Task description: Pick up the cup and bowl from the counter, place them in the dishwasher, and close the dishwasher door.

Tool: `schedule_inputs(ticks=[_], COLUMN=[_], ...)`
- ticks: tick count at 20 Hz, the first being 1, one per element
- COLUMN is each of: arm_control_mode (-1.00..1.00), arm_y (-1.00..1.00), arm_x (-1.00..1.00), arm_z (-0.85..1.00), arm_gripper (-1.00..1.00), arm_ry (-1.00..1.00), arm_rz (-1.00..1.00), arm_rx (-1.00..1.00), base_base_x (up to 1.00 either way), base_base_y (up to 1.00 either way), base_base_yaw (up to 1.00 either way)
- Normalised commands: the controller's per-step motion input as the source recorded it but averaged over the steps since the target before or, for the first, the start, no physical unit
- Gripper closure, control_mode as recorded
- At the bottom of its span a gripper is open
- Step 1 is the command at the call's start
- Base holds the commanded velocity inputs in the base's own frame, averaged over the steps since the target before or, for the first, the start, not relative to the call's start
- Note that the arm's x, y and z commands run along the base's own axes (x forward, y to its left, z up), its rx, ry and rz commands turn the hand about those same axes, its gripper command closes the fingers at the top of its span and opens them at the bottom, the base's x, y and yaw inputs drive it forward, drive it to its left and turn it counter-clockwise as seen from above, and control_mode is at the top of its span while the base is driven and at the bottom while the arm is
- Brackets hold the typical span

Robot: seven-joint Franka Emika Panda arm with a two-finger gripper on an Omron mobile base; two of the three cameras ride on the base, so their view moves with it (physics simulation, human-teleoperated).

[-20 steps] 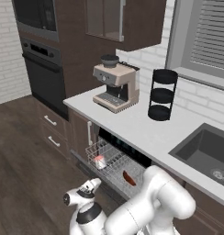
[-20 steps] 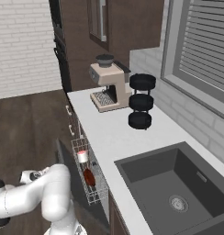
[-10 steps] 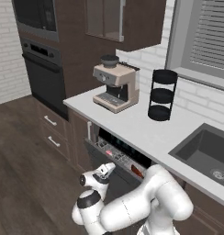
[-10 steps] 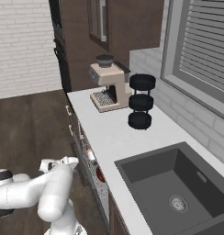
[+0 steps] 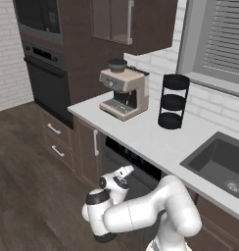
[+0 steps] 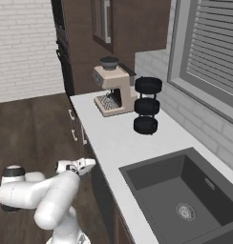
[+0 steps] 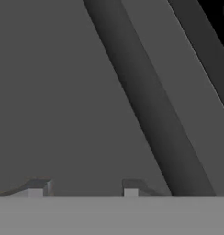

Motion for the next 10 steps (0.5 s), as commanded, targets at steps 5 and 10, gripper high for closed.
schedule_inputs(ticks=[5,10], arm_control_mode=[-1.00,-1.00], arm_y=[-0.55,-0.82], arm_x=[0.37,0.59], arm_z=[-0.60,-0.36], arm_gripper=[-1.00,-1.00], arm_ry=[-0.45,-0.25], arm_rz=[0.00,-0.01], arm_rx=[-0.19,-0.12], base_base_x=[0.00,0.00], base_base_y=[0.00,0.00], base_base_yaw=[0.00,0.00])
